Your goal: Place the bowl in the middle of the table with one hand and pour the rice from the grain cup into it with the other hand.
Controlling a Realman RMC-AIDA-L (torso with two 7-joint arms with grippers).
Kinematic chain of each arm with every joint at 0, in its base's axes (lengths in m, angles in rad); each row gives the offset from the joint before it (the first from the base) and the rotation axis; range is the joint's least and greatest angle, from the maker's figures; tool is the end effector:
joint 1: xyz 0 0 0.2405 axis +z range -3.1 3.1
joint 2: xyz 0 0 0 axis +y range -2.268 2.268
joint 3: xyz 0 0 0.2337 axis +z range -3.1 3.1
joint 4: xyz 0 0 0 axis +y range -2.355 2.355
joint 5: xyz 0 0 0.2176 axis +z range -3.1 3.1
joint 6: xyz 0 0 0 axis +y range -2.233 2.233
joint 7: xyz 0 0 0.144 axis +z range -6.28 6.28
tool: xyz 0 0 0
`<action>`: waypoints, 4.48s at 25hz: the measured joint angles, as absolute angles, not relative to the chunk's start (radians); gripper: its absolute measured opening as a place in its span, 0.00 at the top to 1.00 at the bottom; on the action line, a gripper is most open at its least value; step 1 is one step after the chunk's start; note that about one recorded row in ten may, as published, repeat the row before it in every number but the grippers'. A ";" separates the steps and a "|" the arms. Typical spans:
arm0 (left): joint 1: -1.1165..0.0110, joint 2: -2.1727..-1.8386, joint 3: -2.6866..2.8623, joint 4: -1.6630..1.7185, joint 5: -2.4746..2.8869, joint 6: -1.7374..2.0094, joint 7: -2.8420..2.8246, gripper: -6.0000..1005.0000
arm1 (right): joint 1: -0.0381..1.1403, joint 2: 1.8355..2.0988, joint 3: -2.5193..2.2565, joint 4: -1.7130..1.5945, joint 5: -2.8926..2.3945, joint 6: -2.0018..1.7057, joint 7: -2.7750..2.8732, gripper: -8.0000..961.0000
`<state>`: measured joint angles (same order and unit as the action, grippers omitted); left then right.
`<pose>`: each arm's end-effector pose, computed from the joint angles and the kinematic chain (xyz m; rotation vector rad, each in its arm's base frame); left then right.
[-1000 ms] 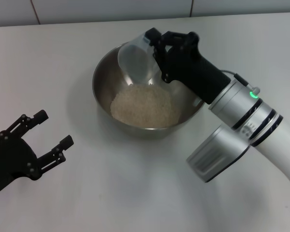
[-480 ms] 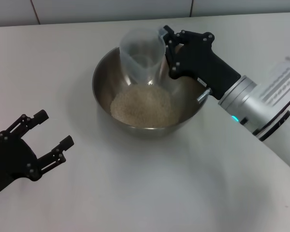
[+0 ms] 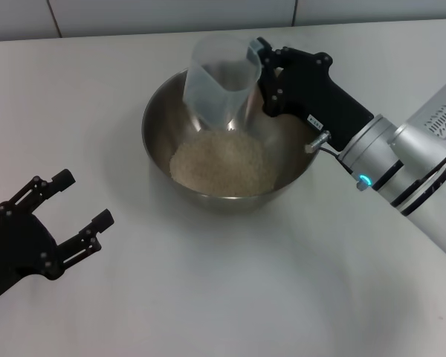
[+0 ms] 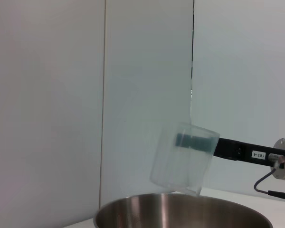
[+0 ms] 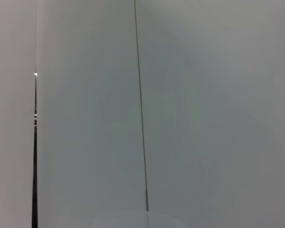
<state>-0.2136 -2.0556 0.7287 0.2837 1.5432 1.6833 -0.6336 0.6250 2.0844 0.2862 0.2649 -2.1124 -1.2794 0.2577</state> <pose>-0.3143 0.2184 -0.0026 -2.2882 -0.3516 -0.9788 0.2007 0.3321 -0.0729 -2.0374 0.3466 1.0620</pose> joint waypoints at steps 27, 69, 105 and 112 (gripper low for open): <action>-0.212 -2.057 0.729 0.284 1.543 1.697 -0.634 0.17 | 0.537 2.082 0.653 0.099 -2.106 -1.234 0.250 0.94; -0.166 -2.051 0.727 0.284 1.554 1.747 -0.632 0.17 | 0.463 2.091 0.622 0.161 -2.117 -0.934 0.212 0.75; -0.172 -2.047 0.730 0.292 1.554 1.743 -0.633 0.17 | 0.390 2.062 0.526 -0.070 -2.335 -1.539 0.508 0.22; -0.187 -2.038 0.730 0.292 1.578 1.741 -0.643 0.17 | 0.469 2.019 0.321 -0.168 -2.408 -1.596 0.646 0.22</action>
<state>-0.1874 -2.0381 0.7302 0.2917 1.5784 1.7413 -0.6435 0.4685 2.0190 0.3214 -0.1679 -2.4085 -1.5961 0.6463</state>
